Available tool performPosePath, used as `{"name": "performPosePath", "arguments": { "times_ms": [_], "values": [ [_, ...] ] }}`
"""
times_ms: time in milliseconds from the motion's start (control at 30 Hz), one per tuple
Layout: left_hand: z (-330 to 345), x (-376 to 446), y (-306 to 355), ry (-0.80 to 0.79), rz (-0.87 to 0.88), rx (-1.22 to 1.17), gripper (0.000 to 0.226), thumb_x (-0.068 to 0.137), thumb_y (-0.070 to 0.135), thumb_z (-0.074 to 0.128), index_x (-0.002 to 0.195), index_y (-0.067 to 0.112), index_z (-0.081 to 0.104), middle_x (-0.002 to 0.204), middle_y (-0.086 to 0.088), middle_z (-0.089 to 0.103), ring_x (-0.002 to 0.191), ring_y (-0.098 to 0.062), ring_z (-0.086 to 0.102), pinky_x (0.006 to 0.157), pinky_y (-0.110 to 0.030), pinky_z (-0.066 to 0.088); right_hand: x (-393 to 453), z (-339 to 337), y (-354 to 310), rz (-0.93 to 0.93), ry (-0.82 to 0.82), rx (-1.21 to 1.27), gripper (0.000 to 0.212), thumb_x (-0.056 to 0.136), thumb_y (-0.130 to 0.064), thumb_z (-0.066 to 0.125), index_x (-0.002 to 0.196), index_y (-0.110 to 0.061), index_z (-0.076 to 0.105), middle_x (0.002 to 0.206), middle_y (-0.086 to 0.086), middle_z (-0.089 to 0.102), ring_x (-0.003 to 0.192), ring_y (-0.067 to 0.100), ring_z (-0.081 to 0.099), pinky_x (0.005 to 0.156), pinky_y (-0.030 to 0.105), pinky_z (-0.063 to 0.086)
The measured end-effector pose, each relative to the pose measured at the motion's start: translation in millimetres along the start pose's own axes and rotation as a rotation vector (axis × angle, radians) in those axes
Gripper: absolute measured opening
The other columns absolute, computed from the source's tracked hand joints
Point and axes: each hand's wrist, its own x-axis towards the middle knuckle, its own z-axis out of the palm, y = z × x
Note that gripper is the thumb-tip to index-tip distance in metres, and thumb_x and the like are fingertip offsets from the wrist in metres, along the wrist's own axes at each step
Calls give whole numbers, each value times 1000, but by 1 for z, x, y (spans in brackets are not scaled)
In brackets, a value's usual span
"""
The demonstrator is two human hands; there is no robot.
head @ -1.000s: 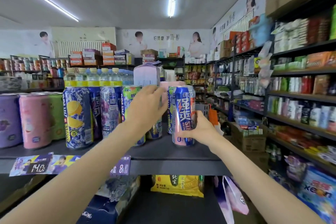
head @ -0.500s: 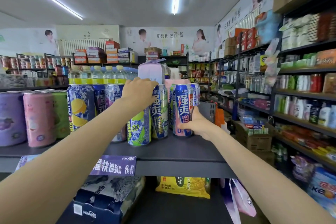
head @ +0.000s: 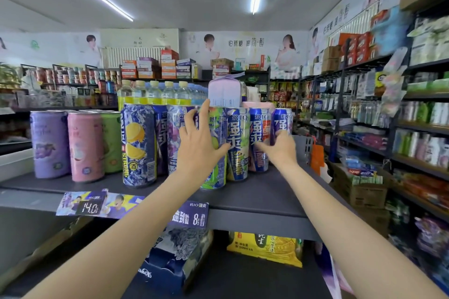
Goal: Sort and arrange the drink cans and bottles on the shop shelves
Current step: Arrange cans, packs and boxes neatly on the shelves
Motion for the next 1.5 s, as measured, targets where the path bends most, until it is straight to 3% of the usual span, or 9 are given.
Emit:
{"name": "performPosePath", "arguments": {
  "times_ms": [67, 133, 233, 500, 767, 933, 1233, 1400, 1500],
  "values": [
    [-5, 3, -5, -17, 27, -69, 96, 77, 32, 72, 148, 24, 8, 141, -10, 24, 108, -40, 48, 97, -46, 39, -9, -11, -22, -141, 86, 186, 46, 83, -27, 70, 117, -3, 51, 111, 11, 58, 99, 20, 56, 85, 28, 48],
    [-12, 2, -8, -12, 29, -112, 96, 76, 31, 74, 147, 24, 10, 138, -7, 29, 97, -39, 54, 91, -47, 44, -22, -12, -44, -199, -84, 249, 54, 81, -28, 72, 124, -5, 47, 109, 2, 58, 93, 11, 53, 77, 18, 43],
    [-23, -4, -13, 14, 2, -107, 95, 75, 32, 75, 147, 26, 12, 138, -6, 29, 100, -31, 53, 86, -40, 46, -37, 4, -57, -157, -266, 144, 80, 75, -31, 77, 136, -9, 31, 118, 0, 51, 105, 12, 48, 82, 22, 35],
    [-38, -8, -15, -3, -26, -112, 82, 72, 37, 77, 136, 24, 26, 133, 0, 35, 64, -10, 48, 66, -26, 32, -28, -26, -43, 63, -178, 267, 84, 63, -19, 86, 133, -14, 38, 125, 3, 55, 110, 21, 54, 98, 42, 44],
    [-22, 3, 5, -57, 14, -132, 82, 71, 29, 79, 135, 19, 29, 134, -3, 35, 78, -16, 47, 70, -27, 33, -25, -57, -16, 131, -114, 263, 82, 67, -13, 83, 134, -12, 35, 129, 5, 52, 105, 16, 49, 90, 34, 41],
    [9, 18, 23, -76, -10, -93, 83, 72, 29, 79, 136, 18, 28, 136, -9, 33, 103, -32, 55, 77, -38, 43, -18, -39, -6, 117, -94, 264, 90, 70, -18, 82, 141, -13, 27, 136, 6, 48, 124, 24, 46, 101, 40, 40],
    [56, 36, 37, -75, -34, -80, 87, 76, 29, 75, 142, 25, 18, 145, -5, 24, 116, -32, 49, 84, -43, 51, -17, -28, 9, 76, -104, 304, 90, 73, -21, 80, 143, -17, 24, 135, 3, 50, 122, 22, 49, 101, 41, 41],
    [53, 30, 30, -74, -3, -55, 97, 82, 34, 68, 148, 24, -1, 153, -7, 13, 128, -28, 40, 91, -37, 48, -18, -27, 11, 81, -129, 247, 88, 75, -23, 78, 143, -14, 23, 138, 5, 48, 124, 24, 47, 102, 41, 40],
    [50, 30, 27, -103, 1, 14, 96, 85, 36, 65, 148, 22, -7, 154, -8, 14, 135, -29, 27, 105, -37, 32, -20, -24, 11, 99, -136, 155, 92, 74, -21, 79, 144, -12, 20, 140, 9, 45, 127, 28, 44, 104, 47, 38]
  ]
}}
